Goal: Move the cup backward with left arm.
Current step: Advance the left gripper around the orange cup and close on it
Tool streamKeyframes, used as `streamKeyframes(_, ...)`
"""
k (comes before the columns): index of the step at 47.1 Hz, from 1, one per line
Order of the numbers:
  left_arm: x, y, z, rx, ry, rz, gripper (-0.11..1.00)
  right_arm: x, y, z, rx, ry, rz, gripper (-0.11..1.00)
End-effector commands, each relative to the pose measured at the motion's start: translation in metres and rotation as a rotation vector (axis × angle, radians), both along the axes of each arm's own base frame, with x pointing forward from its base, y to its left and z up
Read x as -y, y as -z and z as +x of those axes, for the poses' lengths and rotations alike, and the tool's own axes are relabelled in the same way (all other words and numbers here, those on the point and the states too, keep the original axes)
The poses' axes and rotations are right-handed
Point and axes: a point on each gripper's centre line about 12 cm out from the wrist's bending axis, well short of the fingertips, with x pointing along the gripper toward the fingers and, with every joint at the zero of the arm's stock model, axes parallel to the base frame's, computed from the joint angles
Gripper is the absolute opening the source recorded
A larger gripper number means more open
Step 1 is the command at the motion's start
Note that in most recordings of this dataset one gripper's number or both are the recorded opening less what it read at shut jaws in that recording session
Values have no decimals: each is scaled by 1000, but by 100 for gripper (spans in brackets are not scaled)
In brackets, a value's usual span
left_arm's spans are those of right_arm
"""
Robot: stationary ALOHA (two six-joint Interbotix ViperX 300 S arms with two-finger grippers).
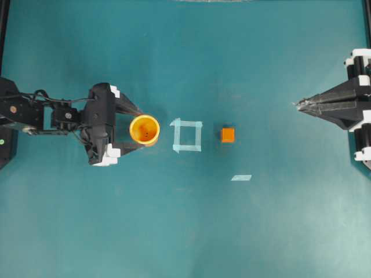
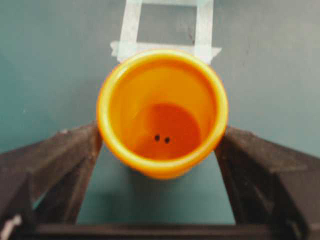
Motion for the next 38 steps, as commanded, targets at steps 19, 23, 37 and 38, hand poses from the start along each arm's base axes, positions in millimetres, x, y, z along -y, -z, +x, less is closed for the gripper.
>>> streamKeyframes(19,8,2,28,51,26,-3,84,0,-14,2,40,2,4,0)
streamKeyframes(23,8,3,27,48,26,-3,83,0,-14,3,35,2,6,0)
streamKeyframes(37,9,2,24,58,31,2,69,0,-13,3,34,2,4,0)
streamKeyframes(38,9,2,24,64,32,3,69,0,-14,3,35,2,6,0)
